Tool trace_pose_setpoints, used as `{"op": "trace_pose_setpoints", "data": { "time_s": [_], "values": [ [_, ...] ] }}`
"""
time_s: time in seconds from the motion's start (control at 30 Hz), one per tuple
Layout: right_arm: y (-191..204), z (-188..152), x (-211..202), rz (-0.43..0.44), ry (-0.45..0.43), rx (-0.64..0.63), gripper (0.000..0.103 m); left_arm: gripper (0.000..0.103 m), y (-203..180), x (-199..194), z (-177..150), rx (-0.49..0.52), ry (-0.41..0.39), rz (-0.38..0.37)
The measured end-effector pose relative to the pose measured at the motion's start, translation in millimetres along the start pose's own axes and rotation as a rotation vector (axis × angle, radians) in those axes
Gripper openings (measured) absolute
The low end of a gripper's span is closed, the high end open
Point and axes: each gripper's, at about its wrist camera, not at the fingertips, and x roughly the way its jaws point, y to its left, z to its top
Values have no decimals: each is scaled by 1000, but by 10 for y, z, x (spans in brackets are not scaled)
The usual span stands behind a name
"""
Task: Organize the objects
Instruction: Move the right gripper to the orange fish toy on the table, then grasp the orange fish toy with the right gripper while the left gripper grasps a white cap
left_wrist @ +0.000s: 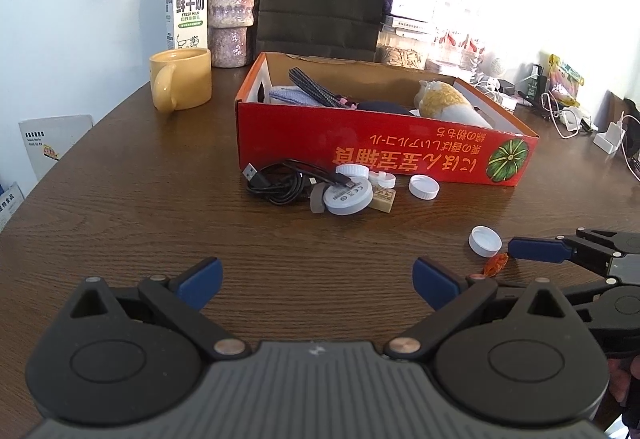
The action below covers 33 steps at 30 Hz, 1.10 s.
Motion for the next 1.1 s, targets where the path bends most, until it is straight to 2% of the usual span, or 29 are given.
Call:
{"op": "trace_pose_setpoints", "data": {
  "time_s": [0.07, 0.2, 0.6, 1.1],
  "values": [
    [11, 0, -3, -1, -5, -3, 54, 103, 1, 4, -6, -2, 2, -2],
    [17, -6, -15, -2, -13, -3, 40, 103, 13, 3, -16, -7, 3, -2],
    [-67, -25, -93, -1, -51, 12, 40, 103, -46, 60, -7, -5, 7, 3],
    [-642, -2, -151, -83, -88, 51, 40, 103, -672, 357, 51, 99, 37, -59]
  ]
}}
